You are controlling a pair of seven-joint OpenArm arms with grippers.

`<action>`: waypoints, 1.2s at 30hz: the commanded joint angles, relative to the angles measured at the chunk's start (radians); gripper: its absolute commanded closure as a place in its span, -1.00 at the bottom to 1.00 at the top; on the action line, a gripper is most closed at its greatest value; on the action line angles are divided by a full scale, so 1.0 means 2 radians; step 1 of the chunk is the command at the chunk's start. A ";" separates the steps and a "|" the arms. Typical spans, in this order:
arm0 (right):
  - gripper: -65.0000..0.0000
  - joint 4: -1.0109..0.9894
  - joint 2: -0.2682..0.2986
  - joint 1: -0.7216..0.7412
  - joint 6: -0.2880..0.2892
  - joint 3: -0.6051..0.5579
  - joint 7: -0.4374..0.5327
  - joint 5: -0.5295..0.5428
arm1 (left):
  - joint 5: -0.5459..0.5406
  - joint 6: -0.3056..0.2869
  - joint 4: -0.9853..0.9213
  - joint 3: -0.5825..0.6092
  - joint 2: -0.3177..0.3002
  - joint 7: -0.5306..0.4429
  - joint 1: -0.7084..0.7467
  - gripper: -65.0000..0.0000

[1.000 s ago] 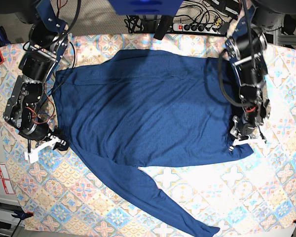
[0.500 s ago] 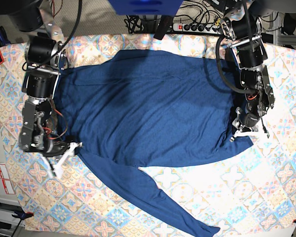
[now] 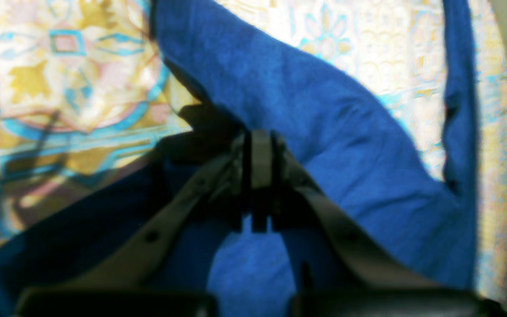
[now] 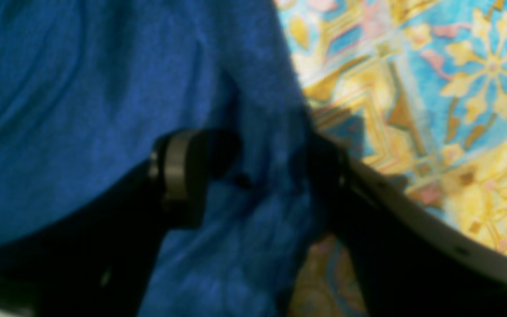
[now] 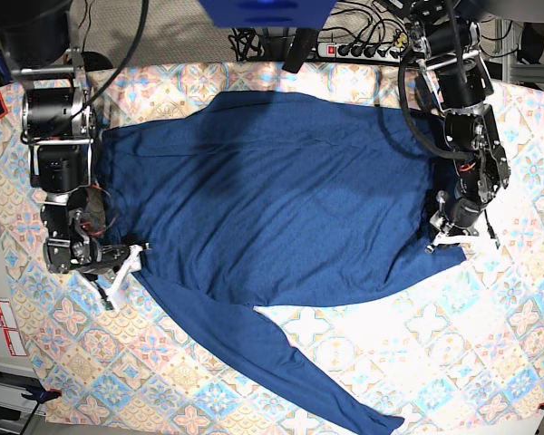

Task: Fold the T-shirt properly
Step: 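Grasp the shirt side edges with both grippers near the hem, then pull the held side edges with both grippers toward the collar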

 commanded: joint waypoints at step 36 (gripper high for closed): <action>0.98 -0.060 0.021 0.018 0.003 0.006 0.163 0.005 | -0.027 -0.004 0.011 -0.001 -0.006 -0.006 0.004 1.00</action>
